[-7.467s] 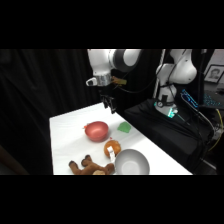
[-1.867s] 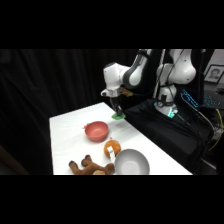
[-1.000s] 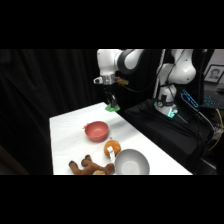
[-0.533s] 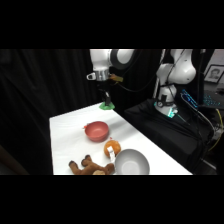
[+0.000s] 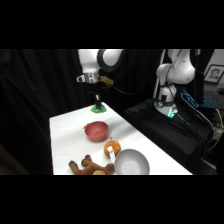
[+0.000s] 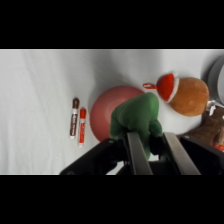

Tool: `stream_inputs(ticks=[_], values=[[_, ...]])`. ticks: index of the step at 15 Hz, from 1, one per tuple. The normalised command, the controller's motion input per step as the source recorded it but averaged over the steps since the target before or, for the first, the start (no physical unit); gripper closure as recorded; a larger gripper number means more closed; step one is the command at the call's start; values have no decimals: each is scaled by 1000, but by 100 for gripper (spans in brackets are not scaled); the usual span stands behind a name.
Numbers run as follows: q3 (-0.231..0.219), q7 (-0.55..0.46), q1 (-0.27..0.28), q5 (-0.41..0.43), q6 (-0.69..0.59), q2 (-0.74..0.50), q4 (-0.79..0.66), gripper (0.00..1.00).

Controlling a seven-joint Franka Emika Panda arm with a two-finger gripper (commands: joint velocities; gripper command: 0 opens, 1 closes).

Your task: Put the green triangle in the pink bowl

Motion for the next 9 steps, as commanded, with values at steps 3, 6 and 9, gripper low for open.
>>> stream_inputs(ticks=[3, 6, 9], values=[[19, 2, -25, 80, -155, 262, 403, 93], [42, -8, -42, 99, -137, 235, 335, 93], [70, -19, -54, 130, -116, 248, 308, 93]])
